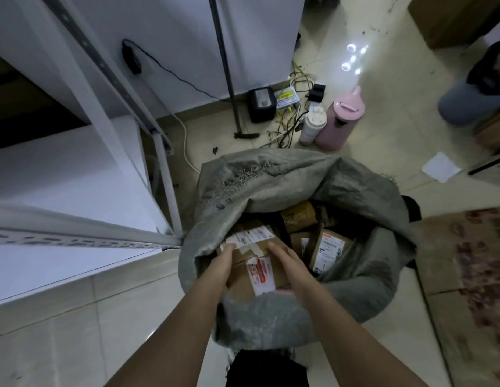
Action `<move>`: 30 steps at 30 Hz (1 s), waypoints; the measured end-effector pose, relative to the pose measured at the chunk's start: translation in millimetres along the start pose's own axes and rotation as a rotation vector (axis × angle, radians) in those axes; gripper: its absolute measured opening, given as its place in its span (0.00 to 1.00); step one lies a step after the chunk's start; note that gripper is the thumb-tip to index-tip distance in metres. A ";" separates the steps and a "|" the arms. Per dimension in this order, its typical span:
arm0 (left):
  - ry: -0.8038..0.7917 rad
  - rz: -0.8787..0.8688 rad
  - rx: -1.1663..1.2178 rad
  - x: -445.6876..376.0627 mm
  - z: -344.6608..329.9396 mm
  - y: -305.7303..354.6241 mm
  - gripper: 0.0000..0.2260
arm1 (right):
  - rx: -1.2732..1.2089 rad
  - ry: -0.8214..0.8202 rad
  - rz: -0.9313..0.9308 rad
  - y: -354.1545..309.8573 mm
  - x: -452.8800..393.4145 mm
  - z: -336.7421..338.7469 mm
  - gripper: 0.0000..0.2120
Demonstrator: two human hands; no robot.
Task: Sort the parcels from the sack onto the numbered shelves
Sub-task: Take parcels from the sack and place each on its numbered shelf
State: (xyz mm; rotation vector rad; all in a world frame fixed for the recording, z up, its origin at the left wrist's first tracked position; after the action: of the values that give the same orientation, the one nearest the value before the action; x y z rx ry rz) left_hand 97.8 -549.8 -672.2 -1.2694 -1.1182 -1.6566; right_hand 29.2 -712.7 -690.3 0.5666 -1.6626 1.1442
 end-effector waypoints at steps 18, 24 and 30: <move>0.012 -0.290 -0.295 107.1 34.5 22.5 0.53 | 0.168 0.046 0.224 -96.8 244.9 71.0 0.20; -0.172 -0.363 -0.370 306.9 57.2 52.5 0.25 | 0.064 -0.091 0.233 -141.8 308.3 58.7 0.25; -0.285 -0.394 -0.233 337.7 75.7 50.4 0.36 | -0.049 -0.145 0.320 -164.5 347.0 38.3 0.27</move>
State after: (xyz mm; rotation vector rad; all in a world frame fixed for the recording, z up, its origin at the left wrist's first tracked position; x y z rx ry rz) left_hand 93.0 -513.7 -324.4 -1.5442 -1.4519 -1.9838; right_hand 6.0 -767.3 -309.0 0.3663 -1.9512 1.3101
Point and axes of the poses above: each hand's wrist, its own x-axis away from the middle knuckle, its own z-axis out of the back of the hand, y = z × x, the point moved 10 cm from there along -x, towards the middle knuckle, and after that the axes turned 1 degree about -x, right-handed, at the moved point
